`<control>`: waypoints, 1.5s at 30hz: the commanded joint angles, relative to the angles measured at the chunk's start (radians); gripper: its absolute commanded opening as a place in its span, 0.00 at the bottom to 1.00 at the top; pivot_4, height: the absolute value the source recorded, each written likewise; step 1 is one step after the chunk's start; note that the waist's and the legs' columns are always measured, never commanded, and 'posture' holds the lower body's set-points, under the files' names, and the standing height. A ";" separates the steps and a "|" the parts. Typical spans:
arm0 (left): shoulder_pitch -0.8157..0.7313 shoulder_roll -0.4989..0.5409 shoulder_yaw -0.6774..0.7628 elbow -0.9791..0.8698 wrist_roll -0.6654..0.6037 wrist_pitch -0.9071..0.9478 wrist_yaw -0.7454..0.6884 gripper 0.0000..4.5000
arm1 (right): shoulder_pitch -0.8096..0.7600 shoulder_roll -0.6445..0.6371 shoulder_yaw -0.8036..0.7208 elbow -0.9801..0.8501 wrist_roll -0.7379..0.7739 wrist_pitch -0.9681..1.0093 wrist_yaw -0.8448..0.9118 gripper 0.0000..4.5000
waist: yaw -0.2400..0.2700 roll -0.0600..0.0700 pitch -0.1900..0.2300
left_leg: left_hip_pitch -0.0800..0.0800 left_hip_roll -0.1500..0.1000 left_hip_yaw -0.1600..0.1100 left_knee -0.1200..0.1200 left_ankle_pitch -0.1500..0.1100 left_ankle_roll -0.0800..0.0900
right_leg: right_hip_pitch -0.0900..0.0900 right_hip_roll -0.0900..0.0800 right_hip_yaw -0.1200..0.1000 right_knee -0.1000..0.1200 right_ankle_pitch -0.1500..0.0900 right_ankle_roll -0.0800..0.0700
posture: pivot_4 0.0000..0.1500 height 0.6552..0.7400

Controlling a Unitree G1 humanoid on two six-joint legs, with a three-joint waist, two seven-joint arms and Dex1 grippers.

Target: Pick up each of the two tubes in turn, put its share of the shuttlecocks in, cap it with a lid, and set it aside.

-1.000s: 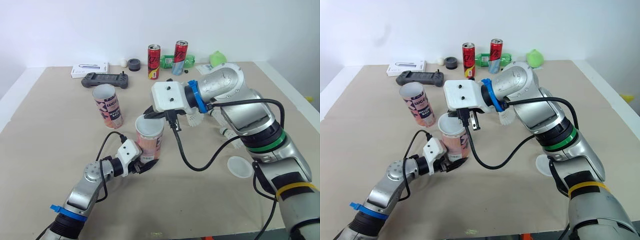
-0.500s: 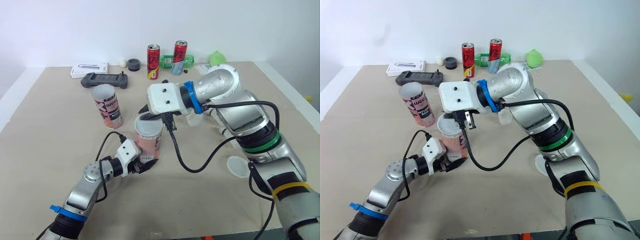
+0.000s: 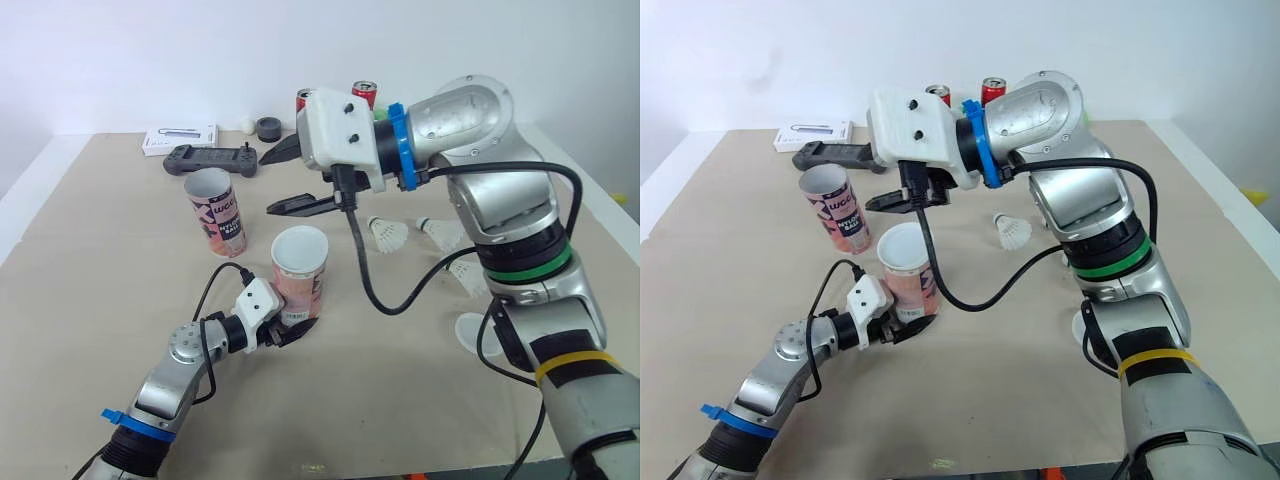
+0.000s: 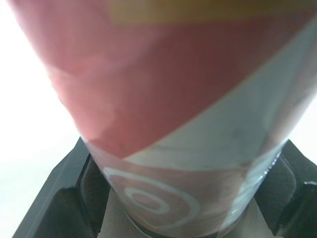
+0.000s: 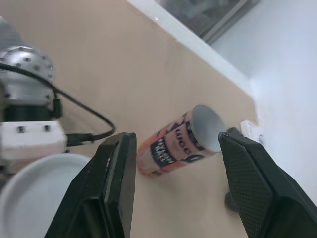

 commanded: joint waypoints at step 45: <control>0.005 0.004 -0.016 0.019 0.007 0.017 -0.010 0.79 | 0.156 -0.012 0.173 0.007 -0.059 0.039 0.105 0.01 | -0.001 0.001 -0.003 | 0.001 0.000 0.000 0.000 0.000 0.000 | 0.001 0.000 0.000 0.000 -0.001 -0.002 | 1.00 1.00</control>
